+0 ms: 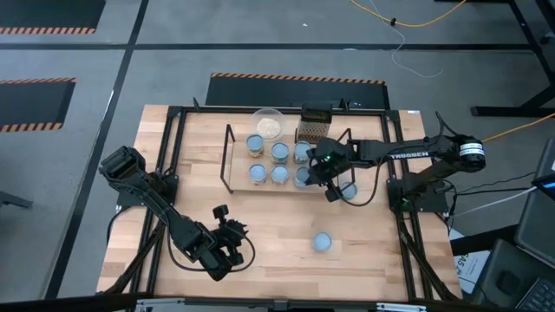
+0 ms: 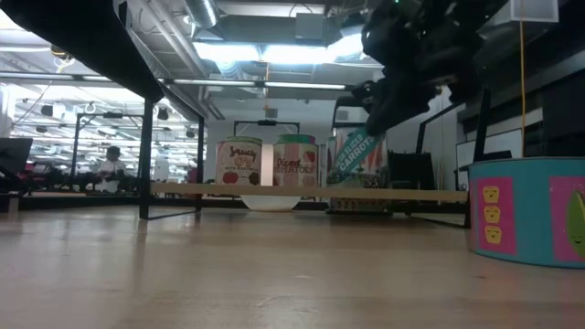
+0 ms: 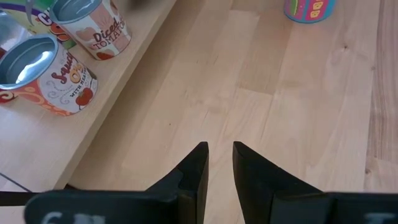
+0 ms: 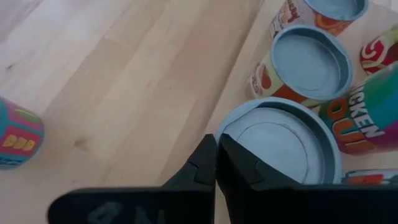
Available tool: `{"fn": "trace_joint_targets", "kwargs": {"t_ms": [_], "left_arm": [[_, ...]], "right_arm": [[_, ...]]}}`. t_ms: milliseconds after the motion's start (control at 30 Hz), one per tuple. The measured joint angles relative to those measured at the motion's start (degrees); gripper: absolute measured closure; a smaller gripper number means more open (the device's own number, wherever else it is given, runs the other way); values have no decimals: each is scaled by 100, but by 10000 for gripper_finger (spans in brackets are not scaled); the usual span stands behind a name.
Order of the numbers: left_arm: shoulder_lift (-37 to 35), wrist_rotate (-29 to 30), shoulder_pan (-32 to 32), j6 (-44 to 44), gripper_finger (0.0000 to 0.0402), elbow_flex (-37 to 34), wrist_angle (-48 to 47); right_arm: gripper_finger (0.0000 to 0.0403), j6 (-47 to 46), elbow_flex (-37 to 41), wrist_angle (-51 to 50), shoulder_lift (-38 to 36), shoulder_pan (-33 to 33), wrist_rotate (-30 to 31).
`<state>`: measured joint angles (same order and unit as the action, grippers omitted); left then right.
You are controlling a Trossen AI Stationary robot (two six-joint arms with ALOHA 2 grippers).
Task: Pick and place cans onto a shelf
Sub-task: Put the canned sliced carrots on the shelf
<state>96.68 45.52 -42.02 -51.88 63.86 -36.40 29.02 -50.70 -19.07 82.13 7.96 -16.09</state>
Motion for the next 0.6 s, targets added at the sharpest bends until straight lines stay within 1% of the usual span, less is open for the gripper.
{"fn": "trace_joint_targets", "kwargs": {"t_ms": [100, 233, 600], "left_arm": [[-2, 0, 0, 0, 335, 0, 0], [0, 0, 0, 0, 335, 0, 0], [-1, 0, 0, 0, 335, 0, 2]], "right_arm": [[389, 0, 158, 228, 0, 59, 38], [389, 0, 306, 263, 0, 129, 47], [388, 0, 330, 308, 0, 132, 47]]}}
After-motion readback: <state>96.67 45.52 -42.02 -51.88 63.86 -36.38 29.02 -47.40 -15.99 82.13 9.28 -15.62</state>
